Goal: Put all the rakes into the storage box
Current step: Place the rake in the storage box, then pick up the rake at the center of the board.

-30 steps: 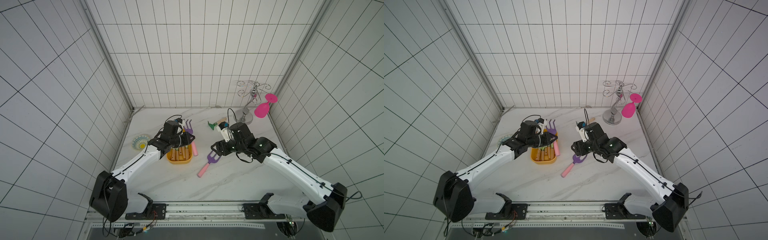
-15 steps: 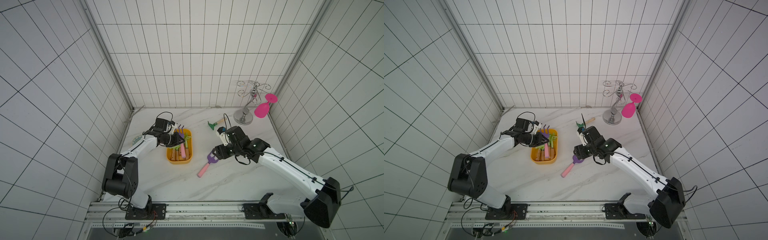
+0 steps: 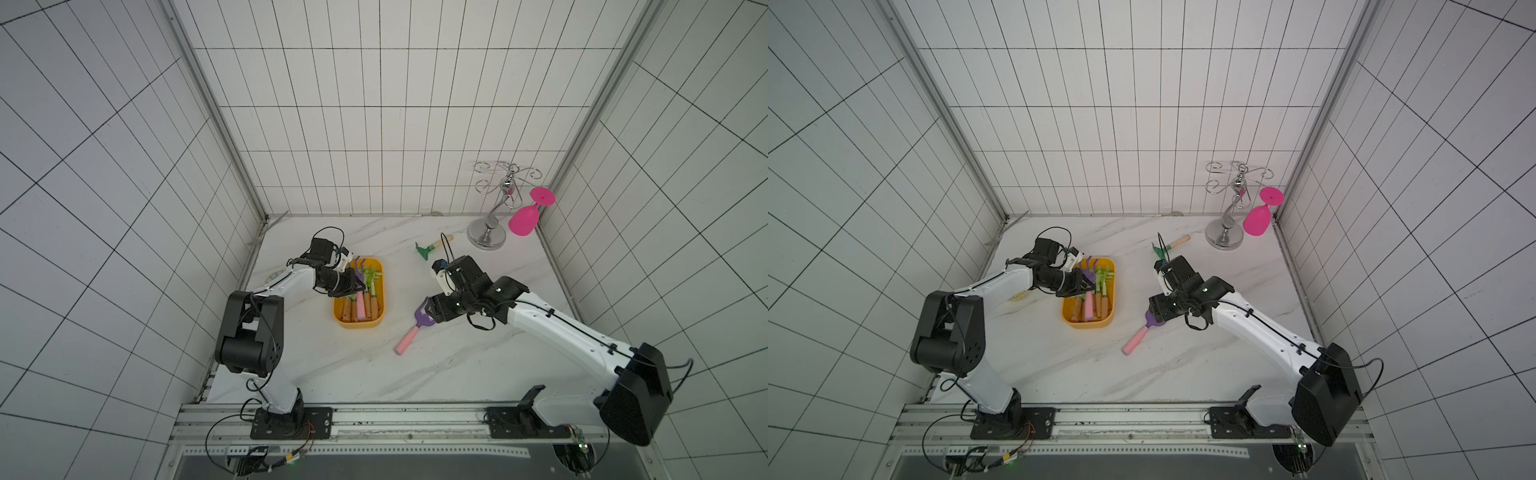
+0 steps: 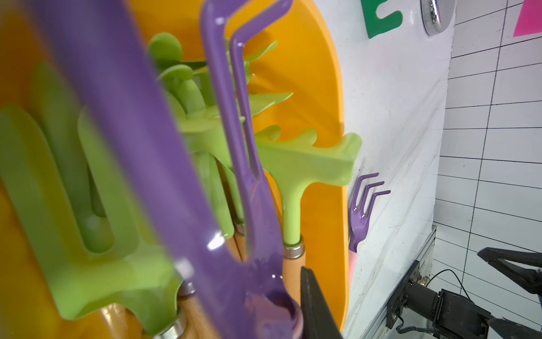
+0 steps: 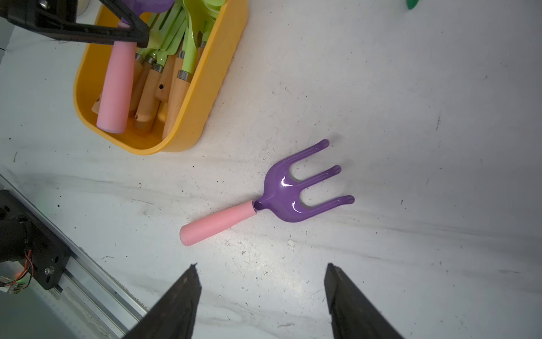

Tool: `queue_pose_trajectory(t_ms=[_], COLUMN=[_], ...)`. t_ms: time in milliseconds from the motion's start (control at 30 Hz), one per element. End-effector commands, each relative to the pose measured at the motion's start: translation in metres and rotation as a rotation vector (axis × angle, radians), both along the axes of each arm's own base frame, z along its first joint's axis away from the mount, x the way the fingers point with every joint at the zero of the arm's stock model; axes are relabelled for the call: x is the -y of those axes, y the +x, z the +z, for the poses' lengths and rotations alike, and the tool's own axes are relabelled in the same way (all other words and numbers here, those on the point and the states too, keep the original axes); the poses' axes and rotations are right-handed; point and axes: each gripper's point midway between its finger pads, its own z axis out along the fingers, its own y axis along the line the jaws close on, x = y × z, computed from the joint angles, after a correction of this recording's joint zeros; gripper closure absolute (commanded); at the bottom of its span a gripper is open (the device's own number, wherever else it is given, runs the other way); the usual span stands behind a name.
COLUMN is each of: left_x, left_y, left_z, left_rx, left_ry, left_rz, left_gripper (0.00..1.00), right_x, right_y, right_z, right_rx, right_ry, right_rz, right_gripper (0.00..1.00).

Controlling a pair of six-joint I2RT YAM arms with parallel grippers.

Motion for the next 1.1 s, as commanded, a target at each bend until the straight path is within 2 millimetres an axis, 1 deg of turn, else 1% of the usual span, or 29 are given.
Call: queue_pose_trajectory(t_ms=[0,33,167,200,300,400,500,533,600,700,800,967,1067], left_x=[-0.006,-0.008,-0.016,-0.018,-0.026,-0.042,-0.056,-0.057,-0.052,-0.035,-0.021,0.012,0.034], left_y=[0.008,0.009,0.010,0.010,0.011,0.014,0.016,0.016,0.012,0.001,-0.013,-0.046,-0.070], left_z=[-0.002,-0.002,0.000,0.001,0.006,0.017,0.038,0.046,0.060,0.075,0.080,0.083,0.082], left_rx=[0.022,0.025,0.042,0.044,0.052,0.090,0.157,0.182,0.226,0.287,0.318,0.393,0.439], left_ry=[0.025,0.039,0.085,0.095,0.138,0.212,0.294,0.321,0.355,0.403,0.447,0.491,0.523], left_rz=[0.000,0.008,0.036,0.045,0.082,0.158,0.231,0.240,0.230,0.190,0.155,0.025,-0.083], left_gripper=[0.81,0.77,0.52,0.47,0.43,0.41,0.40,0.40,0.39,0.40,0.40,0.40,0.40], right_x=[0.003,0.003,0.002,0.001,0.001,0.000,-0.001,-0.001,-0.001,-0.003,-0.006,-0.010,-0.001], right_y=[-0.001,0.000,0.001,0.001,0.002,0.003,0.005,0.005,0.007,0.010,0.012,0.008,0.012], right_z=[-0.015,-0.017,-0.023,-0.023,-0.026,-0.028,-0.029,-0.030,-0.032,-0.039,-0.052,-0.082,-0.088], right_rx=[-0.019,-0.024,-0.037,-0.037,-0.041,-0.044,-0.045,-0.046,-0.046,-0.066,-0.110,-0.227,-0.227], right_ry=[-0.030,-0.032,-0.044,-0.044,-0.056,-0.063,-0.066,-0.070,-0.078,-0.095,-0.116,-0.174,-0.209], right_rz=[-0.003,-0.003,-0.002,0.000,0.004,0.004,0.003,0.002,-0.003,-0.014,-0.042,-0.071,-0.111], right_gripper=[0.29,0.30,0.30,0.30,0.30,0.30,0.30,0.29,0.30,0.30,0.30,0.32,0.32])
